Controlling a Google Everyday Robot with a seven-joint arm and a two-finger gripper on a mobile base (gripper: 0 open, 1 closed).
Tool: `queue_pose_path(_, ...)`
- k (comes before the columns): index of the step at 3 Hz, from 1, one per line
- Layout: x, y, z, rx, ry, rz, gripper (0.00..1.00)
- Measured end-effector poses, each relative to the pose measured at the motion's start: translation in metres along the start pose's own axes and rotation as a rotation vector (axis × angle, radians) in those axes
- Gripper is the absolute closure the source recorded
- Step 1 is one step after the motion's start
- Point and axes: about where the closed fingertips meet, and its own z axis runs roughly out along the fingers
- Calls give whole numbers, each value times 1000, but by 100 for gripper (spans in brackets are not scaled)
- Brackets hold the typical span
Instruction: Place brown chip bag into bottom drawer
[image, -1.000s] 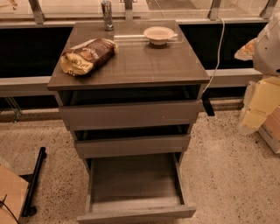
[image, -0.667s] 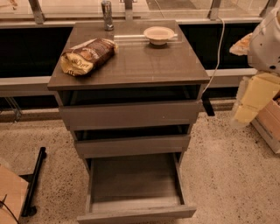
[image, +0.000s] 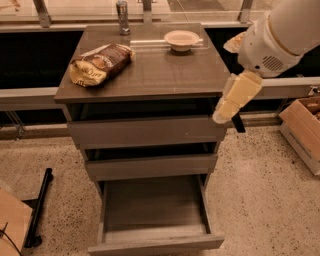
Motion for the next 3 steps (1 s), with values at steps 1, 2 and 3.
queue_pose_path(1, -2, -3, -1, 14, -5, -2, 0)
queue_pose_path(2, -14, -8, 23, 19, -68, 58, 0)
queue_pose_path(3, -53, -23, 66, 17, -180, 99, 0)
